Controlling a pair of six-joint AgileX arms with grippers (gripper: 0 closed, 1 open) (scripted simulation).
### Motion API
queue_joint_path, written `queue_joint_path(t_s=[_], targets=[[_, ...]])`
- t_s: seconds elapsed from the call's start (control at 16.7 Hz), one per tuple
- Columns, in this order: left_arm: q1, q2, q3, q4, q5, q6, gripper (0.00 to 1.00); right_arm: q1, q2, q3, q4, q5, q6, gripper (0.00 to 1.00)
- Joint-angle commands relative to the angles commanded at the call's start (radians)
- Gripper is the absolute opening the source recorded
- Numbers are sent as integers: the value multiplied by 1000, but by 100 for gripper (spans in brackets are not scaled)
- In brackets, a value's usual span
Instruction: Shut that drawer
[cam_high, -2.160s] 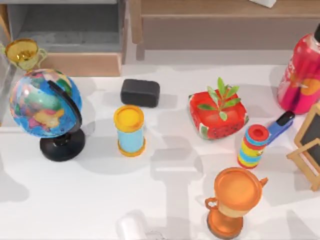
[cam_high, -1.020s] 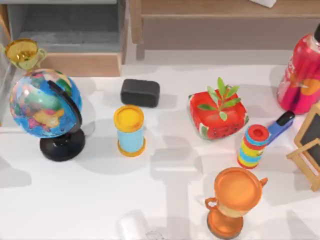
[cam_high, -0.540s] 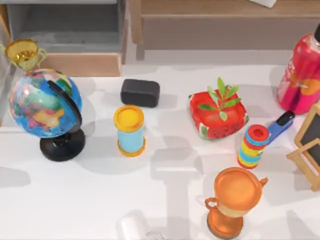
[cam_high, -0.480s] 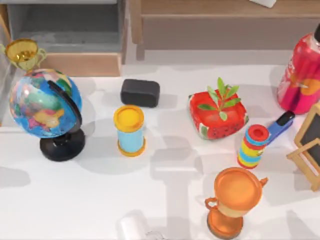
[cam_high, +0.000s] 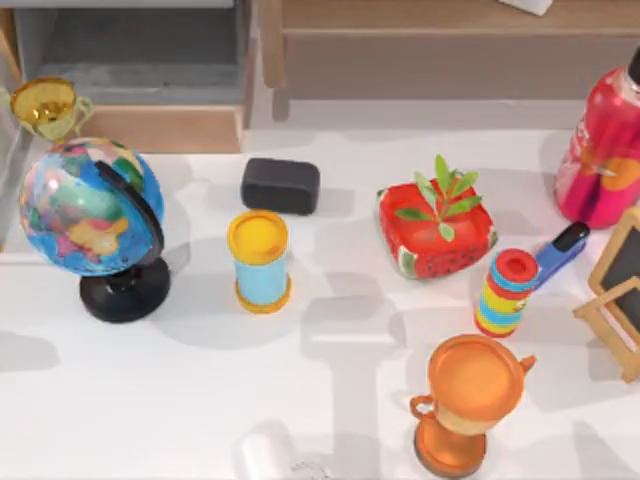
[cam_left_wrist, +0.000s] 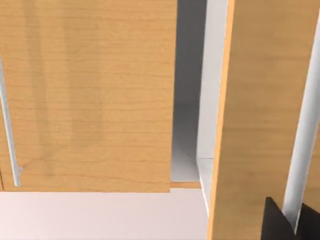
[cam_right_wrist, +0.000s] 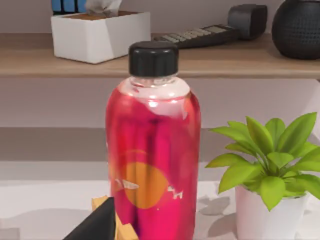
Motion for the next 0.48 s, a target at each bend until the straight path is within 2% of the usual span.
queue_joint_path(t_s=[0.48], targets=[[-57, 41, 103, -57, -56, -2, 0, 0, 0, 0, 0, 0, 0, 100]])
